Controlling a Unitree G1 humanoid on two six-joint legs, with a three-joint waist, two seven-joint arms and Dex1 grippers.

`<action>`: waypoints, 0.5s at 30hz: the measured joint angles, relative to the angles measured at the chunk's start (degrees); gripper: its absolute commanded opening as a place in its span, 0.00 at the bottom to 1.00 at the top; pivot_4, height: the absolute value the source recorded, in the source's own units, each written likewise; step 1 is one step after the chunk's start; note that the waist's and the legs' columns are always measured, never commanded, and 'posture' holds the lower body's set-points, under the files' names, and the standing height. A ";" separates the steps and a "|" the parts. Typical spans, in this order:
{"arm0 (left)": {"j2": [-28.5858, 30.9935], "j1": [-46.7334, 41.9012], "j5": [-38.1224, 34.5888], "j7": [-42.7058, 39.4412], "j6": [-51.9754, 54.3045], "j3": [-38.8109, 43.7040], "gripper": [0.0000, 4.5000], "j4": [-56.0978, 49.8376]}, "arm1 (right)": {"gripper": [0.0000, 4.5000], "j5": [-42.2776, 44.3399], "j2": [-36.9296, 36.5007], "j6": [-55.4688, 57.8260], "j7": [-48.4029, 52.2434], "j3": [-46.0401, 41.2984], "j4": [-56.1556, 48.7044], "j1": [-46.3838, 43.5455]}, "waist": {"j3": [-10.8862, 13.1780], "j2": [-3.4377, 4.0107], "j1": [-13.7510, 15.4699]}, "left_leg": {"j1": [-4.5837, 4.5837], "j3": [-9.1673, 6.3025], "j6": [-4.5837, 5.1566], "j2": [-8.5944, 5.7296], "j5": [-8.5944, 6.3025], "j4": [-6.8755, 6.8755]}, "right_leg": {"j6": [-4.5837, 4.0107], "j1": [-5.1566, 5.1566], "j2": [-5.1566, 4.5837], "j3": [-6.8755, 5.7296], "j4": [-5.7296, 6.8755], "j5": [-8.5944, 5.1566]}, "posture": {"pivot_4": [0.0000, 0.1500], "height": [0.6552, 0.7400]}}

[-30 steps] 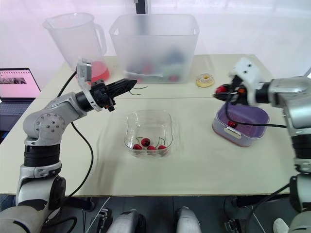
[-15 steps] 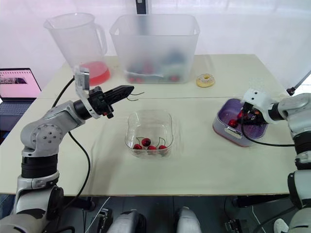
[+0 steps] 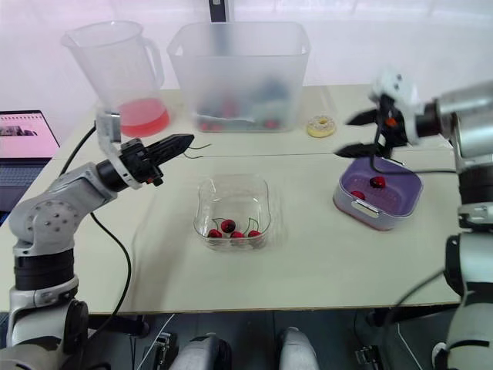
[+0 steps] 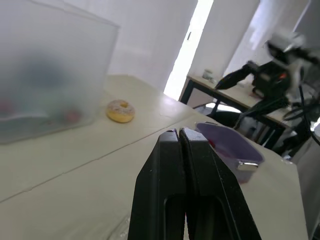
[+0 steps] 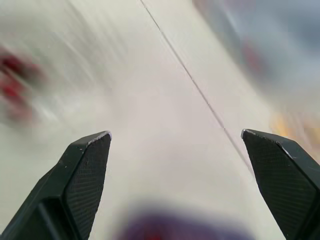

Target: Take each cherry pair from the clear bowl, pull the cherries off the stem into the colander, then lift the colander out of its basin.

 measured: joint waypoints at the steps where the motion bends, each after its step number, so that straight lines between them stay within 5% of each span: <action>1: 1.09 1.69 -1.17 0.96 0.95 1.82 0.00 -0.71 | 1.00 3.99 0.90 4.56 1.12 -0.86 -4.25 -0.75 | 0.00 0.00 0.01 | 0.00 -0.04 0.00 0.00 0.00 -0.03 | 0.00 0.00 -0.01 0.00 -0.01 0.00 | 1.00 0.39; 8: 4.80 15.29 -9.29 7.38 8.34 10.69 0.00 -3.78 | 1.00 13.73 7.17 13.02 -0.08 -1.19 -13.59 -1.16 | -0.02 -0.03 0.57 | 0.00 -0.08 0.00 -0.21 -0.01 0.14 | 0.00 0.12 -0.22 0.02 0.02 0.00 | 1.00 0.39; 15: 3.79 25.86 -5.98 12.30 10.01 11.63 0.00 2.98 | 1.00 13.69 9.06 9.66 -0.69 0.46 -12.82 -1.07 | -0.02 -0.03 1.13 | -0.02 -0.05 0.00 -0.20 -0.01 0.13 | -0.01 0.05 -0.08 0.02 0.06 0.00 | 1.00 0.39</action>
